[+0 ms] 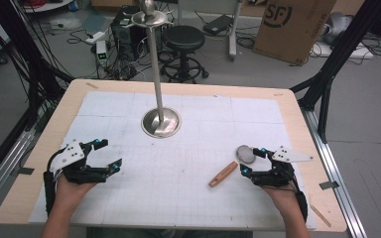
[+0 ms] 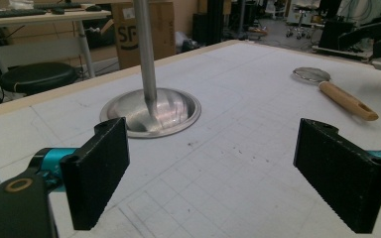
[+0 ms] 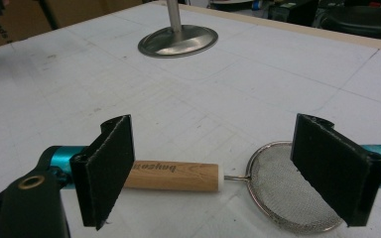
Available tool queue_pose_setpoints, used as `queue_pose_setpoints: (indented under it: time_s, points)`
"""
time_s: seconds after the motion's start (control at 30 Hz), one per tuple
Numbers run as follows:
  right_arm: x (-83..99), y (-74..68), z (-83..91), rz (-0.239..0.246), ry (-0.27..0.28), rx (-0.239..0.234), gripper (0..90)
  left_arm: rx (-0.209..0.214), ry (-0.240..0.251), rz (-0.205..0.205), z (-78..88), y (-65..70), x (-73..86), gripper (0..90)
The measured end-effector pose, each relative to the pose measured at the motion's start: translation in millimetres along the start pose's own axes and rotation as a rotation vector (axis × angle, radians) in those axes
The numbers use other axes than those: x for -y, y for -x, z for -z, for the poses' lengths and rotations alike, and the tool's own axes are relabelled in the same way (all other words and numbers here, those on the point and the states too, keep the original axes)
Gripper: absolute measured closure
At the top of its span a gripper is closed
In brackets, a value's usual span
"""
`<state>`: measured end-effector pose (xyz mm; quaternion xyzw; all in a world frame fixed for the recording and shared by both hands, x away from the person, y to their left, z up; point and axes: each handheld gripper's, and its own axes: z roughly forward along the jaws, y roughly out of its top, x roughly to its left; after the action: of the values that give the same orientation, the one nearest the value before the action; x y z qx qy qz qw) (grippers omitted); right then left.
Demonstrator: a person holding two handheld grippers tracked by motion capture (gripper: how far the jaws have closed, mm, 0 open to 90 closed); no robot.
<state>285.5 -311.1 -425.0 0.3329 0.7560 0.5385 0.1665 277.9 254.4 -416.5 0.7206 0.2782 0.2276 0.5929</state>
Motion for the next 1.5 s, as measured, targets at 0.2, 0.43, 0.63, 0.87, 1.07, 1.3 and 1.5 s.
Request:
queue_pose_setpoints:
  time_s: [0.2,0.43,0.63,0.87,1.07,1.3,1.5]
  points:
    - [2.0,1.4,-1.5,-0.005,-0.021,-0.003,16.0,-0.01,-0.003,0.012,-1.4,-2.8,1.8,14.7]
    - [1.7,-1.9,-0.1,0.012,-0.02,-0.007,16.2,0.009,0.011,-0.001,-1.3,1.2,0.2,14.9]
    - [2.2,-1.9,-1.2,0.01,-0.033,-0.007,16.4,0.003,0.016,0.003,-0.5,0.2,-0.1,14.9]
    - [2.7,-3.1,-2.4,0.017,-0.053,-0.036,27.5,0.001,0.016,-0.001,-0.2,0.8,-0.4,15.0]
    - [3.2,-4.9,-3.8,0.021,-0.075,-0.074,40.7,0.001,0.015,-0.002,-0.5,0.5,-0.2,15.0]
    - [5.0,-12.2,-9.7,0.045,-0.139,-0.142,62.6,0.001,0.013,-0.006,-0.3,0.8,-0.4,15.0]
    - [7.2,-23.6,-20.9,0.079,-0.23,-0.185,78.3,-0.001,0.013,-0.008,-0.2,0.5,-0.3,15.1]
